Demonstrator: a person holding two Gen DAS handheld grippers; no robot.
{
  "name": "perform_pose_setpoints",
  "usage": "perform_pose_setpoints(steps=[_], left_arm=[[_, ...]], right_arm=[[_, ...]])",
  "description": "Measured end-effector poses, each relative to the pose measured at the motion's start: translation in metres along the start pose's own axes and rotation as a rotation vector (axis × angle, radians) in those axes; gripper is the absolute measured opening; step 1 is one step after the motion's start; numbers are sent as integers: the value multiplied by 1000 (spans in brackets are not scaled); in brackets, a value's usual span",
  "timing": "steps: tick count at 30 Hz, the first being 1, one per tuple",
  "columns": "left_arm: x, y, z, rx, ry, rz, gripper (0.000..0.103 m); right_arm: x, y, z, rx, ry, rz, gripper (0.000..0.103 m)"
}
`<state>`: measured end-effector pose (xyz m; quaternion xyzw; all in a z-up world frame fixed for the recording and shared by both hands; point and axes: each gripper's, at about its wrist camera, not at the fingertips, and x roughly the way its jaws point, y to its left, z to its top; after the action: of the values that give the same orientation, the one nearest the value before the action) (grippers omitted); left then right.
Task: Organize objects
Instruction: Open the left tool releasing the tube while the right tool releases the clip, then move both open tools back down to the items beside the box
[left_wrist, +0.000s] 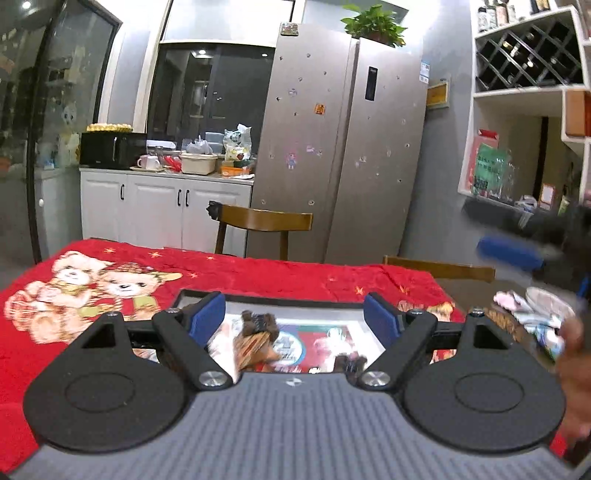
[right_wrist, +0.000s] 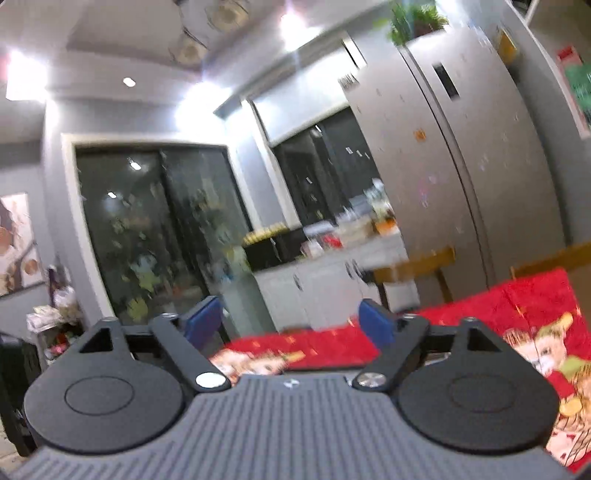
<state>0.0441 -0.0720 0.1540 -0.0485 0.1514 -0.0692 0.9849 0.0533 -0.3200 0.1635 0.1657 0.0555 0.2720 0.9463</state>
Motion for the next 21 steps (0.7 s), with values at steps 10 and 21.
perform_pose_setpoints(steps=[10,21], left_arm=[[-65,2,-51,13,45,-4,86],[-38,-30,-130,119,131,7,86]], right_arm=[[-44,1,-50,-46,47,-74,93],[-24,-42,-105,8,351,-61,89]])
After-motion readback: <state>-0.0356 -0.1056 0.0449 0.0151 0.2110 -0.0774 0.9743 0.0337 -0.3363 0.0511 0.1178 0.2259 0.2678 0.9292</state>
